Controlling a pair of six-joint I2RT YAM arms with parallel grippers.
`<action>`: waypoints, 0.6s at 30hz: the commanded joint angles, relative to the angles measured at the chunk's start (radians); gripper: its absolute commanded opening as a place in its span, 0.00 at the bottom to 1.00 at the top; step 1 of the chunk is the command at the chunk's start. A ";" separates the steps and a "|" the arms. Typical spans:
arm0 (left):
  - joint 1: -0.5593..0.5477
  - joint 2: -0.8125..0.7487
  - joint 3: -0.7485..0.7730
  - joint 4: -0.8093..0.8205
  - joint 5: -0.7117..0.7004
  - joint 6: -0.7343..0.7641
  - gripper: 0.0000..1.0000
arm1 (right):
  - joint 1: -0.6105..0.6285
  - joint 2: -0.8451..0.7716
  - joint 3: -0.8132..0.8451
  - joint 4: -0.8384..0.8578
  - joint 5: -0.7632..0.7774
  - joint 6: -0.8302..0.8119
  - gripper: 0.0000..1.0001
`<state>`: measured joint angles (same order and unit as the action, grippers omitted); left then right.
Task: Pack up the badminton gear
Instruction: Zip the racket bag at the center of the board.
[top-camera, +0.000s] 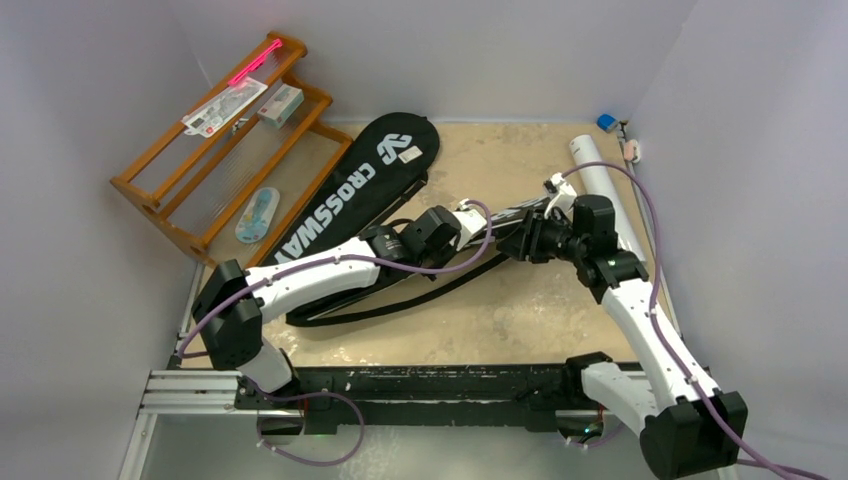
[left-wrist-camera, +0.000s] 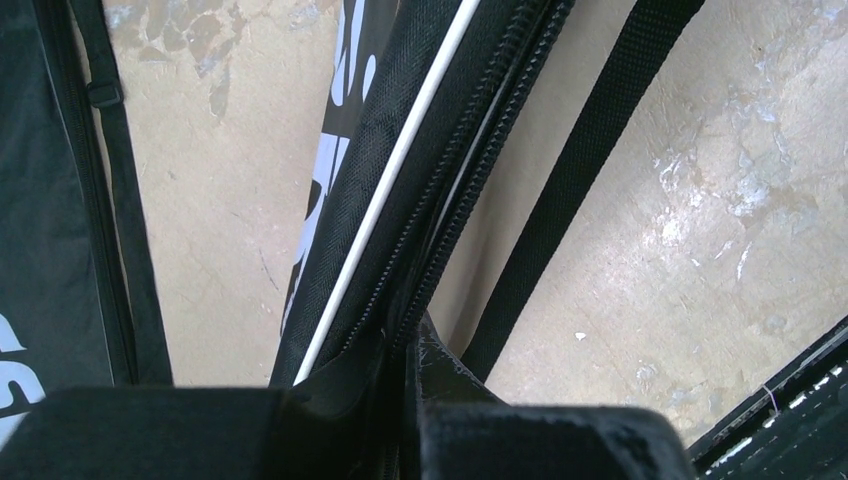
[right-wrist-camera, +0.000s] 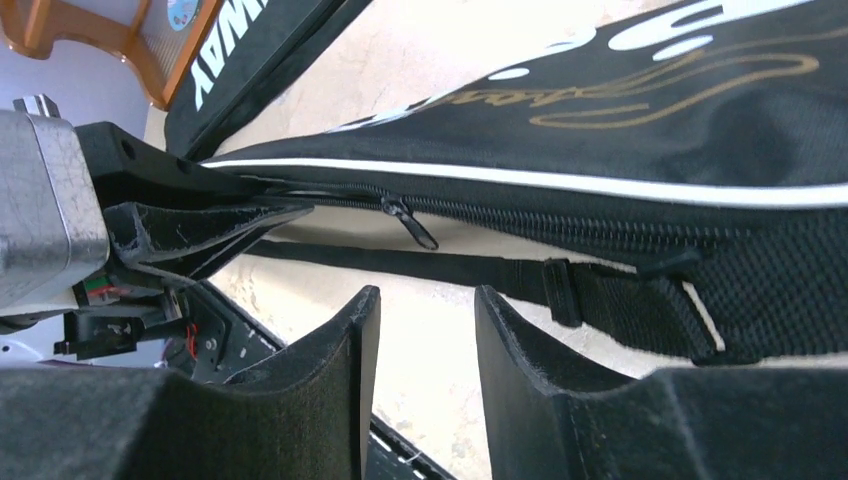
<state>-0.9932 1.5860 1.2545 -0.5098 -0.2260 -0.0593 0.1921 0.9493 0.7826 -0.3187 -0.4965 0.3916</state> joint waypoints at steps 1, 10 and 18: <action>0.002 -0.060 0.003 0.080 0.016 0.000 0.00 | 0.013 0.015 -0.014 0.122 -0.030 -0.020 0.43; 0.002 -0.060 0.003 0.082 0.027 0.001 0.00 | 0.045 0.072 -0.011 0.184 -0.021 -0.031 0.44; 0.002 -0.061 0.003 0.083 0.028 0.002 0.00 | 0.050 0.086 0.004 0.178 -0.019 -0.032 0.24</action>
<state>-0.9932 1.5833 1.2488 -0.5083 -0.2100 -0.0593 0.2367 1.0367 0.7685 -0.1696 -0.5079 0.3794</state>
